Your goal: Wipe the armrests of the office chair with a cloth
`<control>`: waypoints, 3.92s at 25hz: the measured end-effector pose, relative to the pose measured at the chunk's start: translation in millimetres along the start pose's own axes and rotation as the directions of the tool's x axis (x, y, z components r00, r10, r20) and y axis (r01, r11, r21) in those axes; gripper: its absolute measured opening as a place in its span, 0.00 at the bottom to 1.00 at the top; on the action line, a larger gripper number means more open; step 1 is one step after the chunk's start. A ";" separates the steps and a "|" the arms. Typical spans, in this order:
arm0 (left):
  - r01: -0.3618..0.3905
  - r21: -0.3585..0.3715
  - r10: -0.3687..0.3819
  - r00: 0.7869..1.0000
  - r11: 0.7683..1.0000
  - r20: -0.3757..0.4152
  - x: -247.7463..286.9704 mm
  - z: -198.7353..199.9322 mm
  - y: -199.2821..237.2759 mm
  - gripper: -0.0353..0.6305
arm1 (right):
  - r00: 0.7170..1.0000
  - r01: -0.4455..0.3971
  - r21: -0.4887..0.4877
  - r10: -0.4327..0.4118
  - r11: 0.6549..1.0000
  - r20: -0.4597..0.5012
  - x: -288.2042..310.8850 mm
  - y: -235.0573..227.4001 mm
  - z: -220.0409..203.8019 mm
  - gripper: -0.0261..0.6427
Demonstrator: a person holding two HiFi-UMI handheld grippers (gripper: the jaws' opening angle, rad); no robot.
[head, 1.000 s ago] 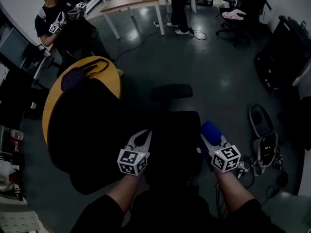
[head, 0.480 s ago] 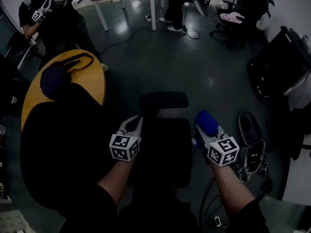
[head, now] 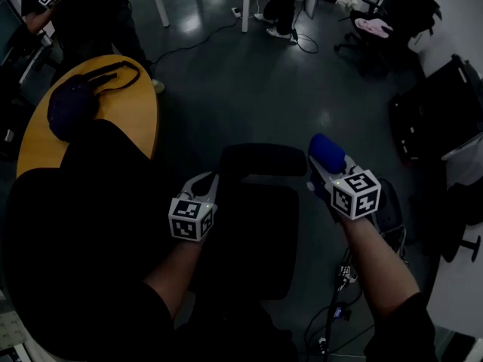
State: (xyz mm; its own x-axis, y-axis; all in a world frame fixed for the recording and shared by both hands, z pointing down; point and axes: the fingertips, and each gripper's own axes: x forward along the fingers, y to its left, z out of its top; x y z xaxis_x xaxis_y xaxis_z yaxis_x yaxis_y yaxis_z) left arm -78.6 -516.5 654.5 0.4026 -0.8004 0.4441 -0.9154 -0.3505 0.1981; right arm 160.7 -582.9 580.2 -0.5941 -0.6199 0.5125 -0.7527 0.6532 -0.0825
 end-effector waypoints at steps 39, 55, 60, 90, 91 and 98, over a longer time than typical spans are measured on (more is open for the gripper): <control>0.069 0.066 -0.067 0.997 0.995 -0.029 18.5 -19.3 -0.6 0.08 | 0.940 -0.328 -0.338 0.269 0.882 -0.211 172.8 154.5 28.7 0.20; 0.073 0.085 -0.071 0.997 0.994 -0.028 18.3 -9.7 -2.6 0.08 | 0.937 -0.349 -0.265 0.339 0.899 -0.083 118.2 149.0 58.2 0.20; 0.073 0.109 -0.069 0.997 0.991 -0.037 19.1 -2.1 -1.4 0.08 | 0.973 -0.231 -0.243 0.218 0.942 -0.080 71.8 71.0 48.6 0.20; 0.093 0.125 -0.084 0.993 0.988 -0.078 27.9 -3.4 -11.8 0.08 | 0.977 -0.210 0.110 0.214 0.971 -0.024 73.8 118.4 -31.0 0.20; 0.093 0.123 -0.084 0.993 0.988 -0.078 28.0 -3.8 -11.7 0.08 | 0.977 -0.210 0.118 0.214 0.971 -0.019 79.4 124.8 -26.9 0.20; 0.087 0.115 -0.078 0.994 0.990 -0.079 28.8 -8.3 -10.5 0.08 | 0.984 -0.173 0.163 0.178 0.971 -0.015 99.3 139.8 -20.1 0.20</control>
State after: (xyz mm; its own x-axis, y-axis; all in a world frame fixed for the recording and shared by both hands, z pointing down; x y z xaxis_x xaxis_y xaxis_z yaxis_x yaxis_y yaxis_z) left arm -57.5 -531.8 672.5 0.4716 -0.7299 0.4948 -0.8712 -0.4723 0.1337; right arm 2.2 -544.4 636.8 -0.7141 -0.4871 0.5028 -0.6745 0.6710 -0.3080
